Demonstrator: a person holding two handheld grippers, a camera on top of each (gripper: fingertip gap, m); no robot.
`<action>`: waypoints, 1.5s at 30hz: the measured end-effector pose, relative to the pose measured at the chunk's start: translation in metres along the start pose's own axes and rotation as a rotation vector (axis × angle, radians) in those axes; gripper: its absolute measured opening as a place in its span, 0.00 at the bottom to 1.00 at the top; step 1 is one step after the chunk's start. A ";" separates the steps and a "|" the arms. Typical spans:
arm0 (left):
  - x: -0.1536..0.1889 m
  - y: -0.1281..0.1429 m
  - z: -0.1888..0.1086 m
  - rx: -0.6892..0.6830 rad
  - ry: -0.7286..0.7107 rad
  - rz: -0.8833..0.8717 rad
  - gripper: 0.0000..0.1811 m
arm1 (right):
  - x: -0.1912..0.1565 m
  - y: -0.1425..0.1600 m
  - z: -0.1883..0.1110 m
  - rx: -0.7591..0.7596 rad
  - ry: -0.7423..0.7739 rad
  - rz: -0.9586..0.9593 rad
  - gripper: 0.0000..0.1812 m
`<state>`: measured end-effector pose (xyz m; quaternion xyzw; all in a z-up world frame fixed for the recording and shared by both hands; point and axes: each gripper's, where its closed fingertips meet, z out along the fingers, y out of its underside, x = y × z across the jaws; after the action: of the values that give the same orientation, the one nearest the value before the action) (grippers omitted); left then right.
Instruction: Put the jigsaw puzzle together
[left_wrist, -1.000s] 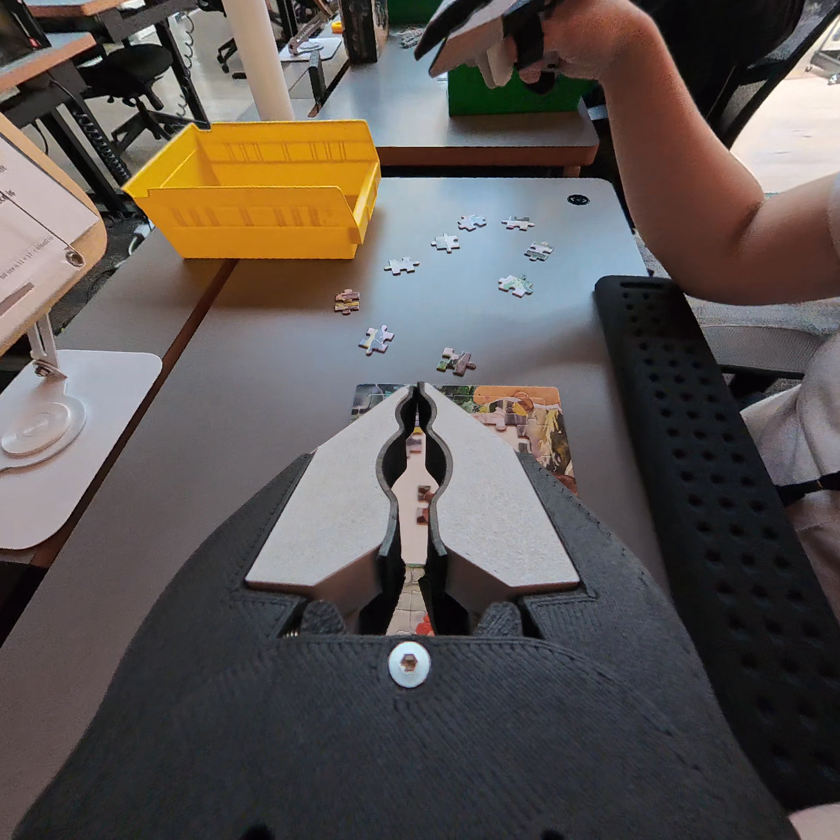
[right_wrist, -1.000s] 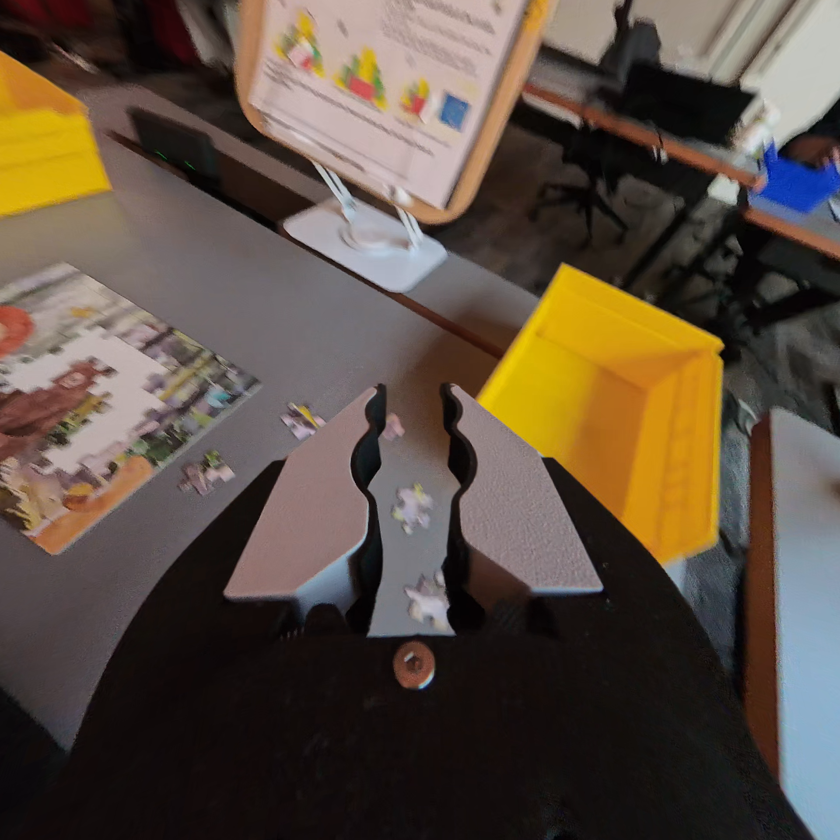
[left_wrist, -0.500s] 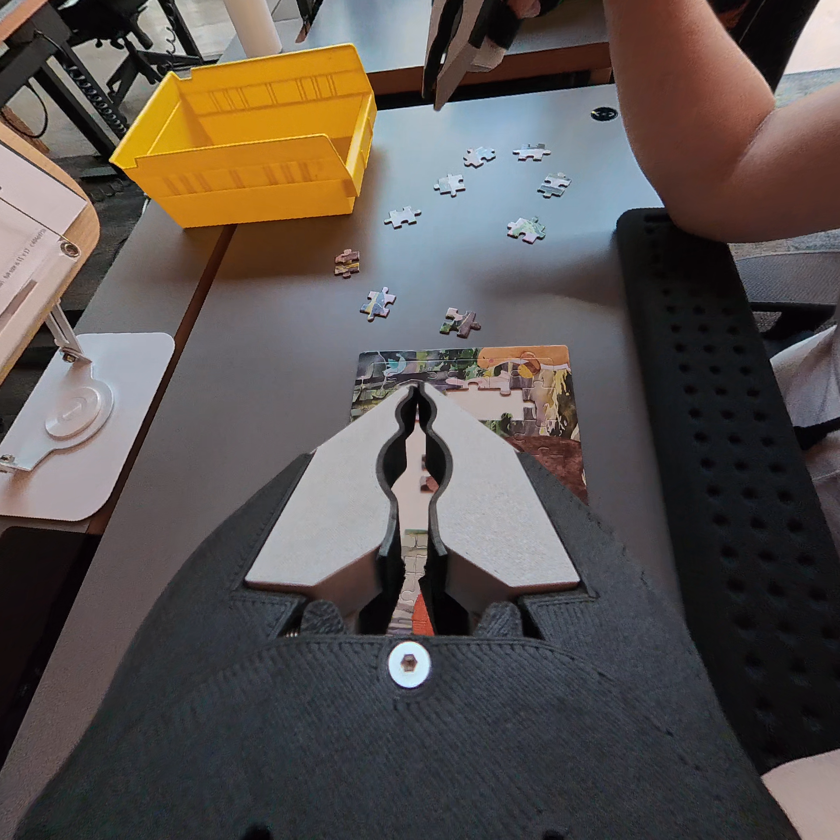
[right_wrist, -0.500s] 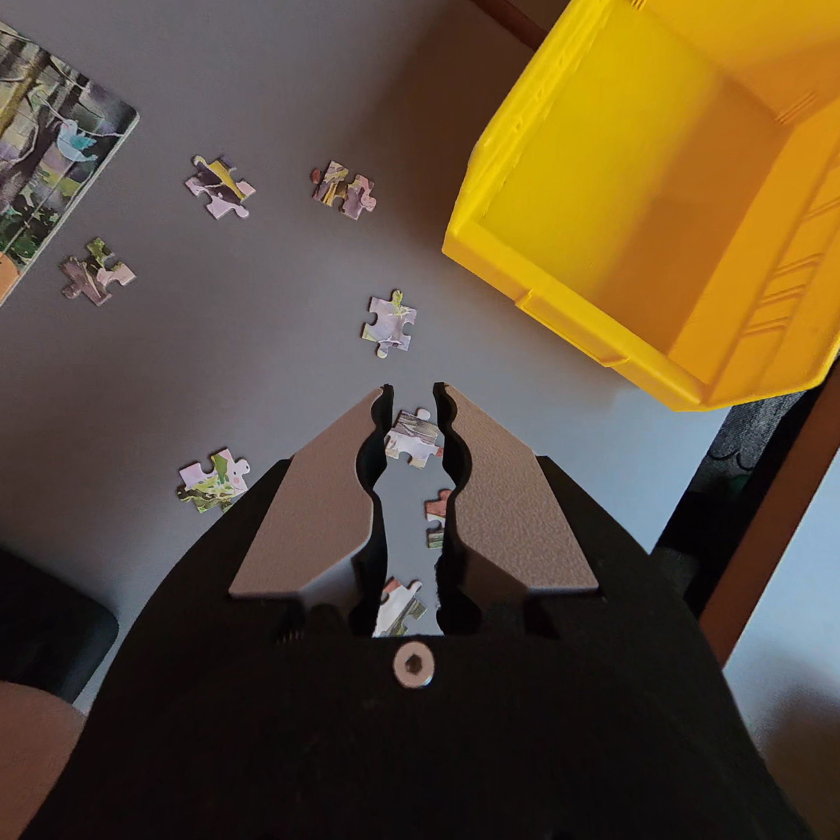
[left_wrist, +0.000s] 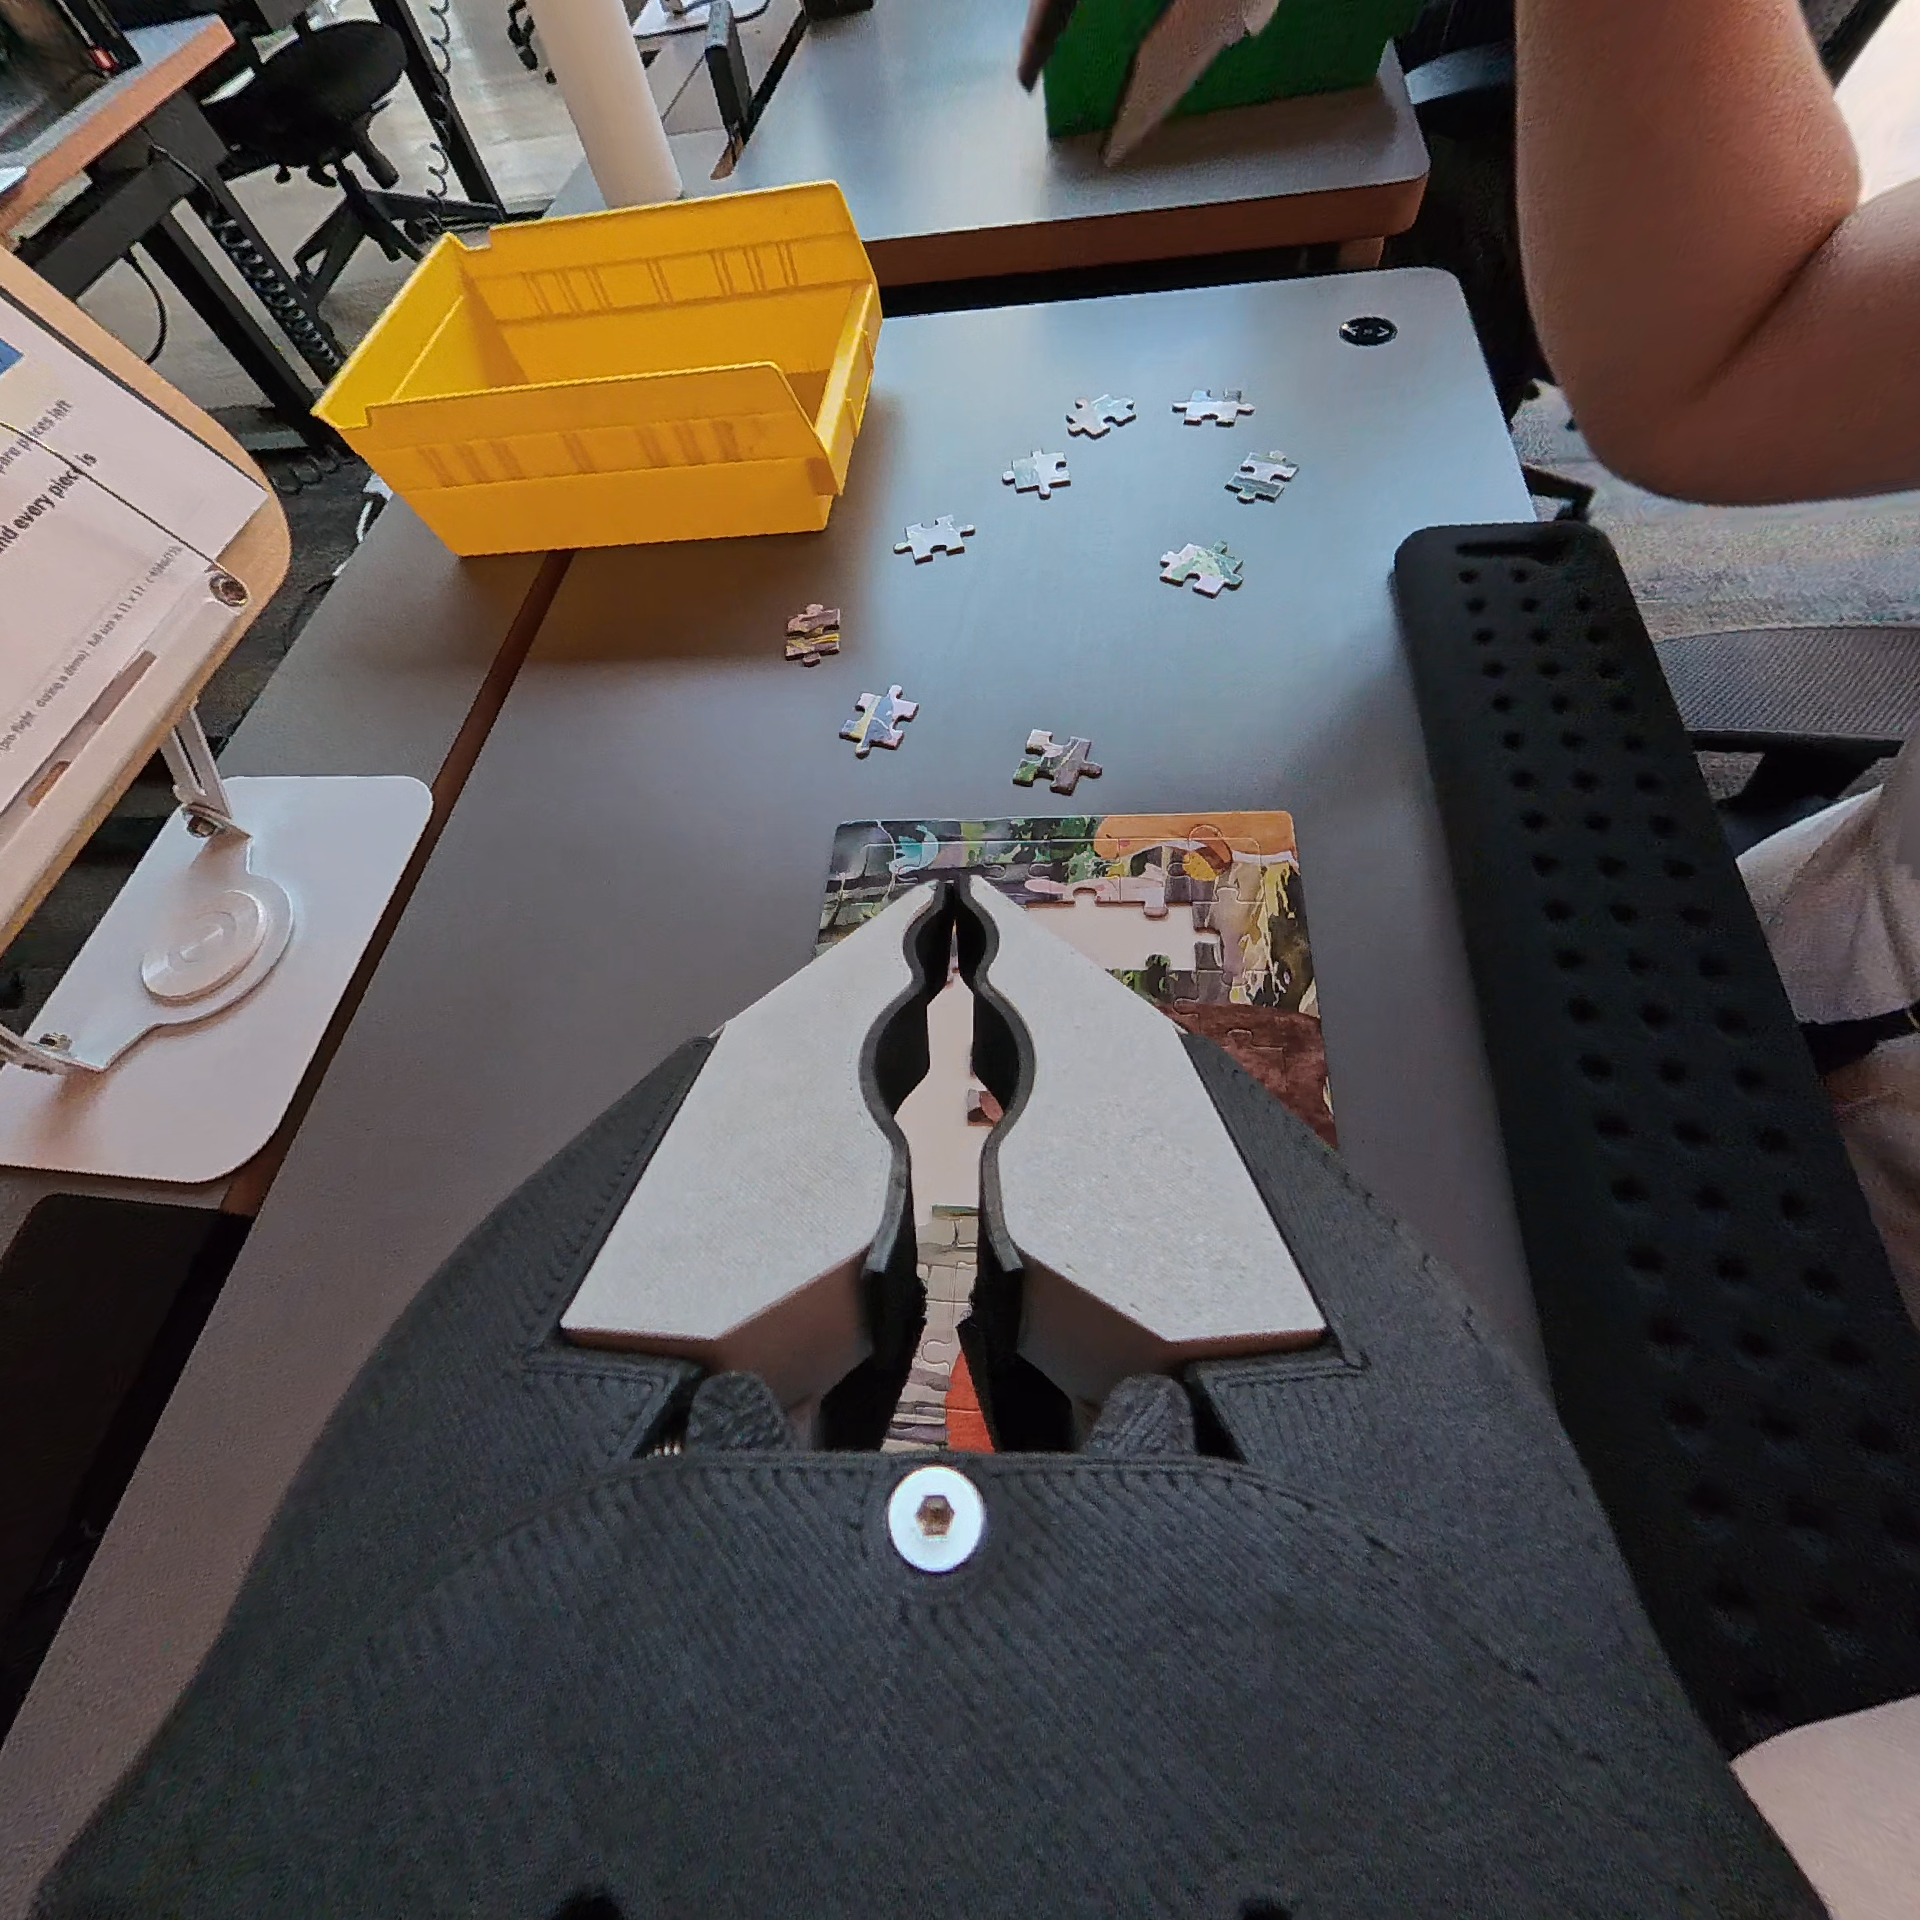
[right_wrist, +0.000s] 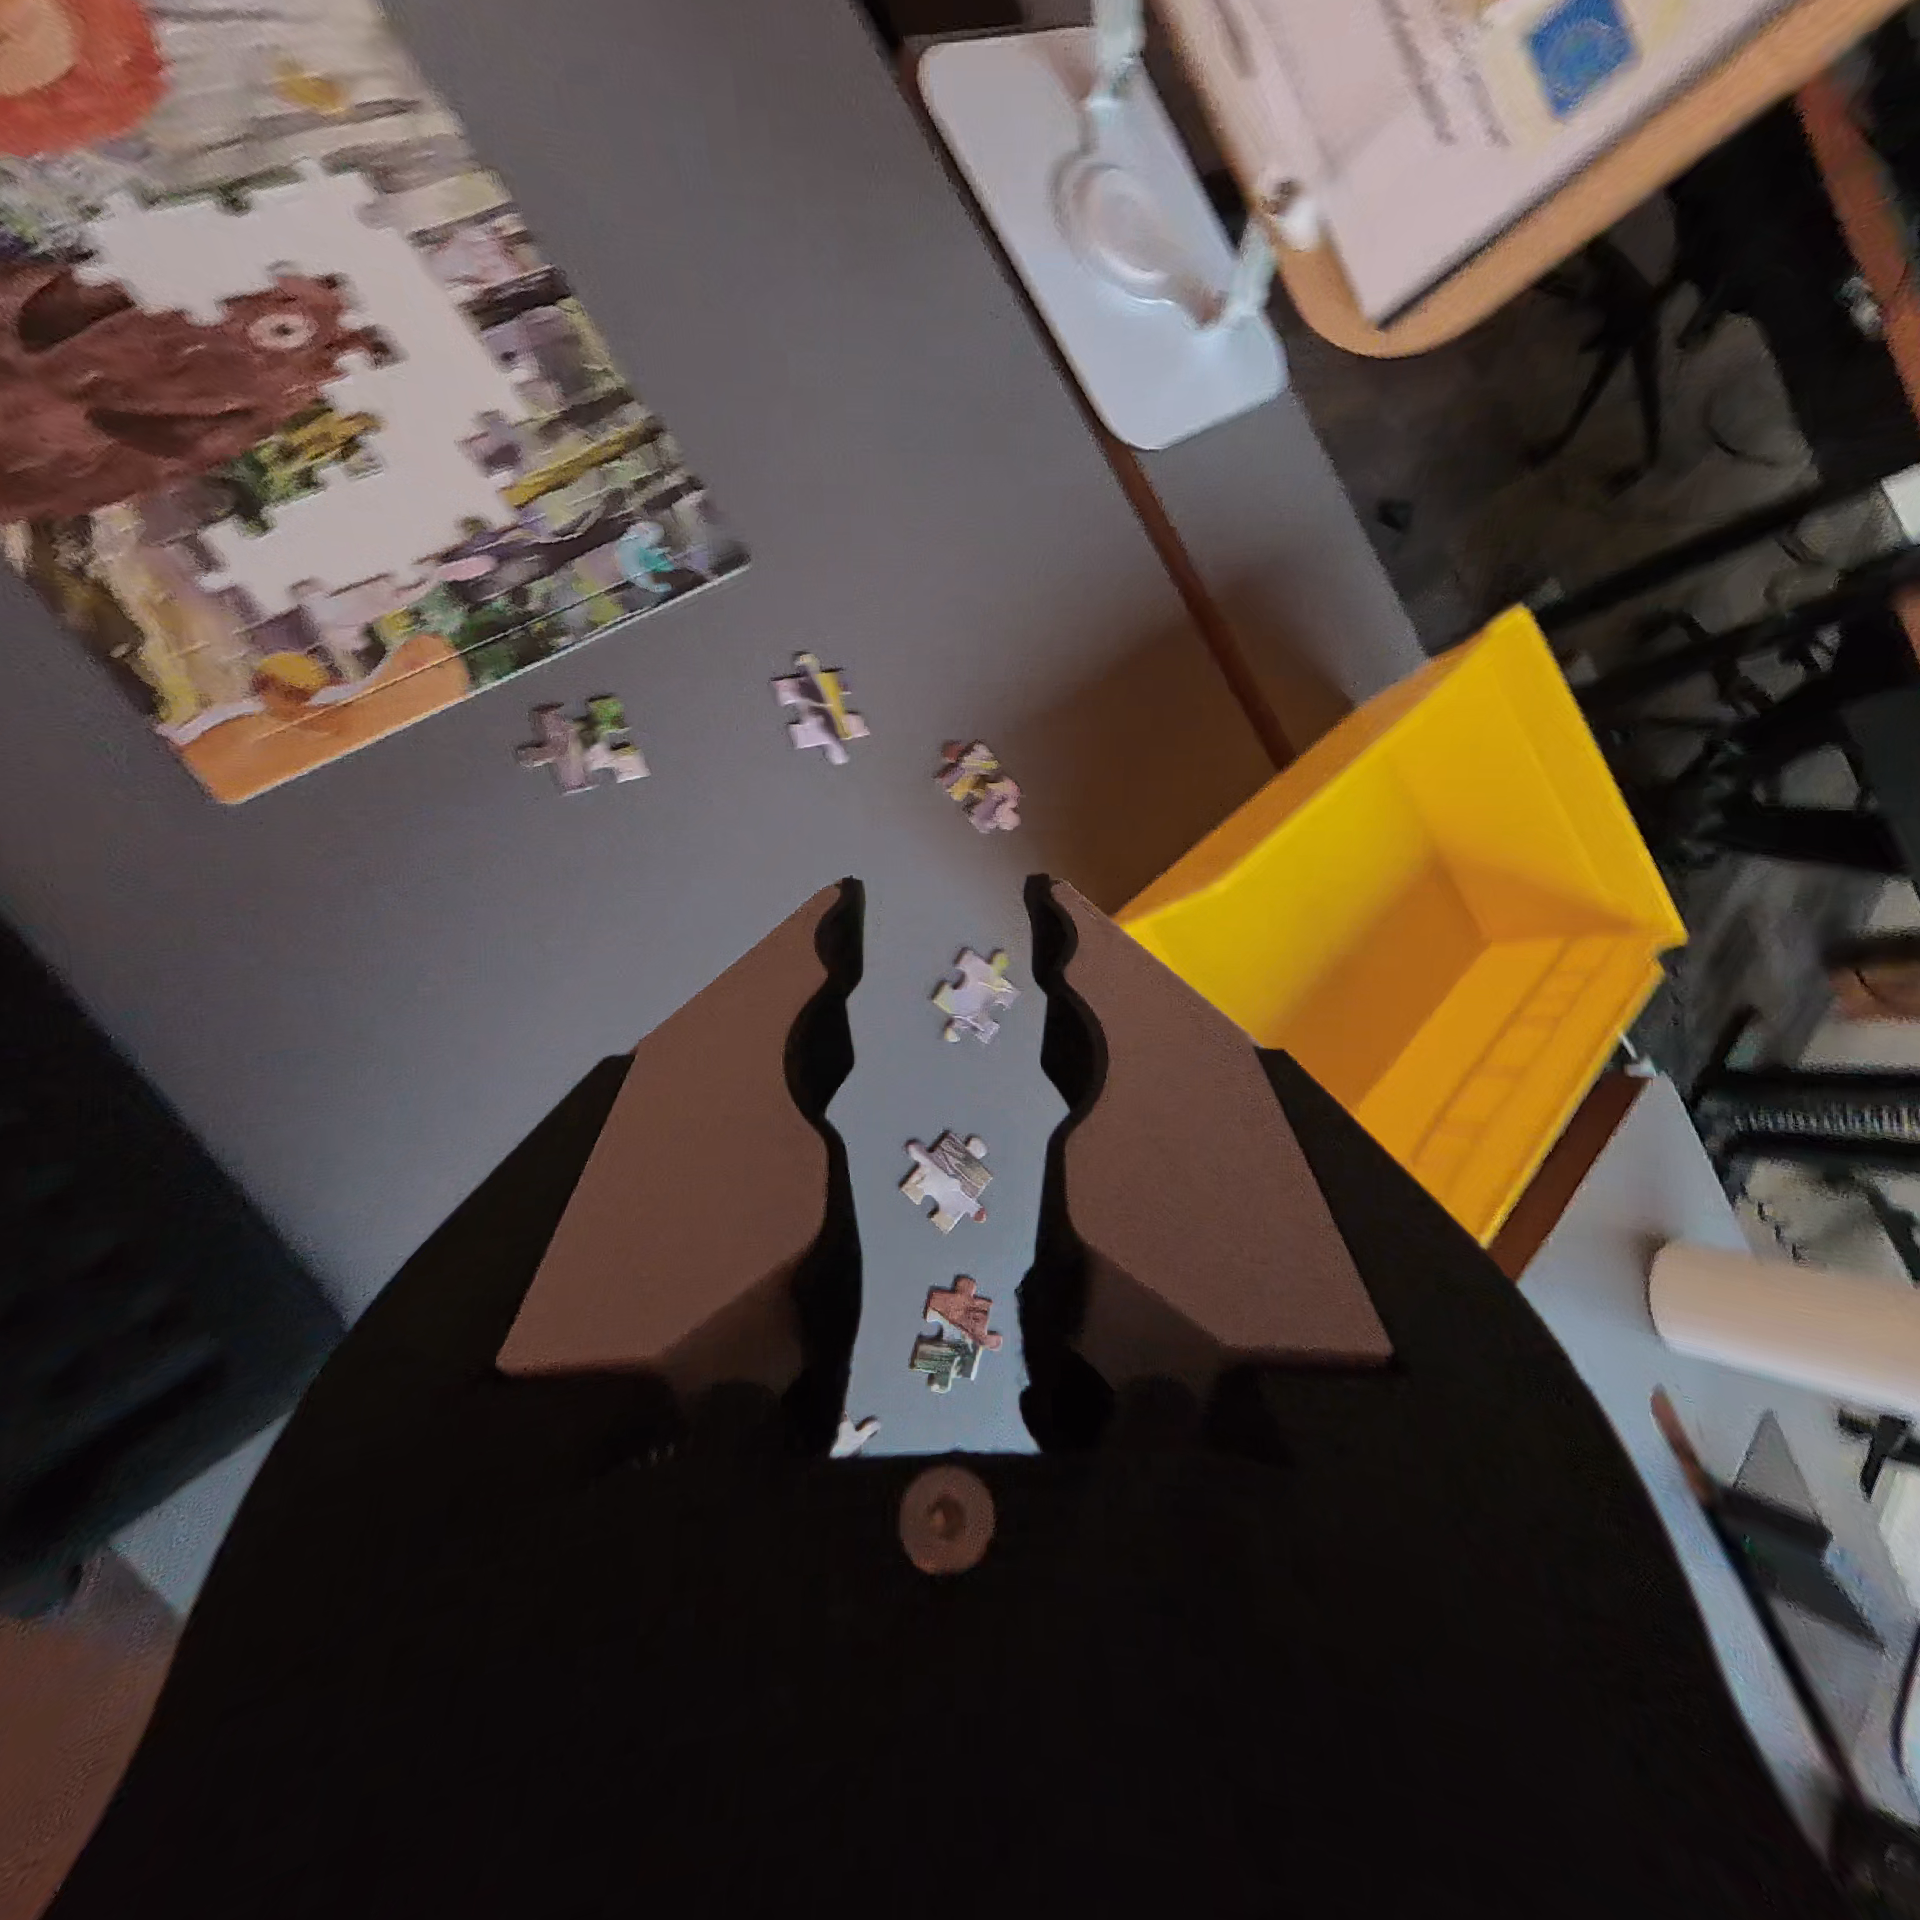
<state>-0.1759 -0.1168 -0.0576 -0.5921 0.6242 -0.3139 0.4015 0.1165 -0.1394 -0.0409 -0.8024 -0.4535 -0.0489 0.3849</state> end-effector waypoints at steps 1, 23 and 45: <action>-0.001 -0.001 -0.002 0.006 -0.002 0.000 0.00 | -0.017 0.000 0.004 -0.021 -0.079 -0.047 0.17; 0.018 -0.026 -0.024 0.088 -0.002 0.091 0.00 | -0.119 0.167 0.078 -0.054 -0.326 0.307 0.29; 0.017 -0.022 0.009 0.074 0.070 0.022 0.00 | -0.129 0.153 0.079 -0.074 -0.254 0.165 0.18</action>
<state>-0.1572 -0.1351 -0.0449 -0.5585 0.6323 -0.3531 0.4045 0.1373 -0.2210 -0.2386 -0.8502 -0.4292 0.0680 0.2972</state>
